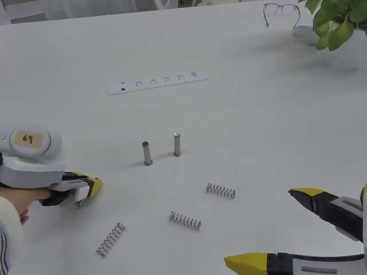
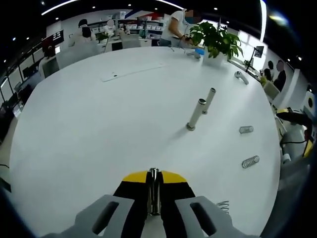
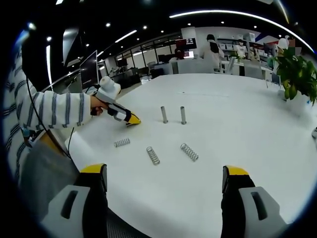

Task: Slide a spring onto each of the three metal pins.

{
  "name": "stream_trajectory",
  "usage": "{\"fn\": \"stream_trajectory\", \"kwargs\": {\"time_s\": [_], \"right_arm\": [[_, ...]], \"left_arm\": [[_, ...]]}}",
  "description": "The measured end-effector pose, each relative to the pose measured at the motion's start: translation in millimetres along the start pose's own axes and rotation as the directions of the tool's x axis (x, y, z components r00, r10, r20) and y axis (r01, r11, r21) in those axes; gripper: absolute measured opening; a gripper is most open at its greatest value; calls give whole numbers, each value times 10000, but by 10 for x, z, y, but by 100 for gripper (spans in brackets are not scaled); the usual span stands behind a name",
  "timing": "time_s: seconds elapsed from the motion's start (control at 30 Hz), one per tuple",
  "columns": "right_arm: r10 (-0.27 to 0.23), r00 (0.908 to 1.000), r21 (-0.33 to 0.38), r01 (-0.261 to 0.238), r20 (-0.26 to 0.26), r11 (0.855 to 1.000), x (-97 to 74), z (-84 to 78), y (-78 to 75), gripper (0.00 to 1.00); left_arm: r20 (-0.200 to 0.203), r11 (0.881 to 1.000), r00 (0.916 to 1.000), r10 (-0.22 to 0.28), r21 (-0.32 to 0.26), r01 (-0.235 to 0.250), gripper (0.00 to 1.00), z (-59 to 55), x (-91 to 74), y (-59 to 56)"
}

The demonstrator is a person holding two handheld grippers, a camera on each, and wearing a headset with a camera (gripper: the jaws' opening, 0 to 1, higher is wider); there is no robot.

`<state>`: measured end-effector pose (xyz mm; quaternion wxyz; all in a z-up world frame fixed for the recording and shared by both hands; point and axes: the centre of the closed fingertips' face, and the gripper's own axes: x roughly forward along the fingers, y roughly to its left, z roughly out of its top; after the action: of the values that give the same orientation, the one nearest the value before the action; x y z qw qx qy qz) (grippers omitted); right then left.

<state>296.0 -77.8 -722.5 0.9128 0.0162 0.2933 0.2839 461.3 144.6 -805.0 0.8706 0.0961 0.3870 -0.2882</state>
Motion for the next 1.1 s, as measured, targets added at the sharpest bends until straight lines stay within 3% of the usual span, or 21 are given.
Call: {"fn": "stream_trajectory", "kwargs": {"time_s": [0.27,0.47,1.1], "right_arm": [[-87,9999,36,86,110,10000,-24,22,-26,96],[45,9999,29,-45,150,10000,-20,34,0,94],[192,9992,-145,-188,345,9997,-29,85,30,94]], "left_arm": [[50,9968,9998,168,-784,-163,0,17,3,50],[523,9945,9983,253,-1033,-198,0,152,-100,95],[895,9971,9952,398,-688,-337,0,303,-268,93]]}}
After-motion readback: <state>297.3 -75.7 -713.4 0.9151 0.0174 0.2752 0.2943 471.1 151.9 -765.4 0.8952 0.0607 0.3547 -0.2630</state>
